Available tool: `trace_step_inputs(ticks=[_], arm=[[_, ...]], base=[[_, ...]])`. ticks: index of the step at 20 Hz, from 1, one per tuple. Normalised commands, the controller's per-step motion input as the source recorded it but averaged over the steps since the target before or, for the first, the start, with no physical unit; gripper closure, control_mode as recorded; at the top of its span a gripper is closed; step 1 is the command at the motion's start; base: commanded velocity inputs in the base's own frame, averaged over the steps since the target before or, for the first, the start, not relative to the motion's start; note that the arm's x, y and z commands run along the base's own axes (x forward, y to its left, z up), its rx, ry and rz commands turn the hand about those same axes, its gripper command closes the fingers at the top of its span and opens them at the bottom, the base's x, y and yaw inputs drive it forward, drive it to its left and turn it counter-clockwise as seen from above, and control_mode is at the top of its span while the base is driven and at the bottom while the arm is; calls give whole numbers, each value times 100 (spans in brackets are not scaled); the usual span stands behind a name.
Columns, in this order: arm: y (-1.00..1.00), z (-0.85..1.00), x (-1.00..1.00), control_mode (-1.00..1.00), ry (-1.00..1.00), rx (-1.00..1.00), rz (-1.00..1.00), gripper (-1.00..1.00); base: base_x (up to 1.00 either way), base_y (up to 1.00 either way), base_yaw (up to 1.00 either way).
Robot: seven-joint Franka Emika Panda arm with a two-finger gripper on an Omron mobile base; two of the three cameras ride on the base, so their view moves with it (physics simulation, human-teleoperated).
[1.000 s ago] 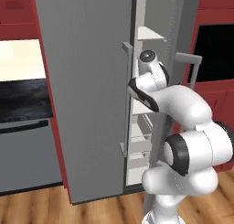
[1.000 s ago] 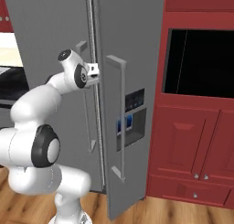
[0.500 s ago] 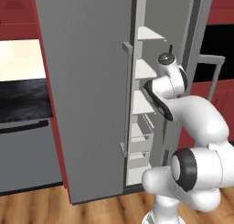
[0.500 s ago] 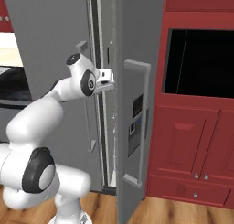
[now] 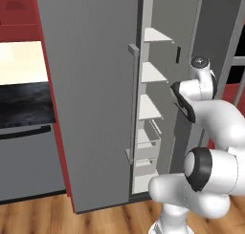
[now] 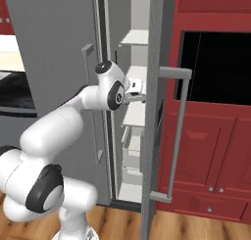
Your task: Open the fridge, grab two sodas, and place both sodas inside the bowl with ice on the dining counter.
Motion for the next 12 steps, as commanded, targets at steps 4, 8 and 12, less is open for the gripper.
trace_step_inputs(ticks=[4,8,12], arm=[[-84,0,0,-100,0,10,0,-100],[-66,0,-7,-100,-1,9,0,-100],[-17,0,-32,-100,-8,10,0,-100]], base=[[0,0,0],[0,0,0],[0,0,0]])
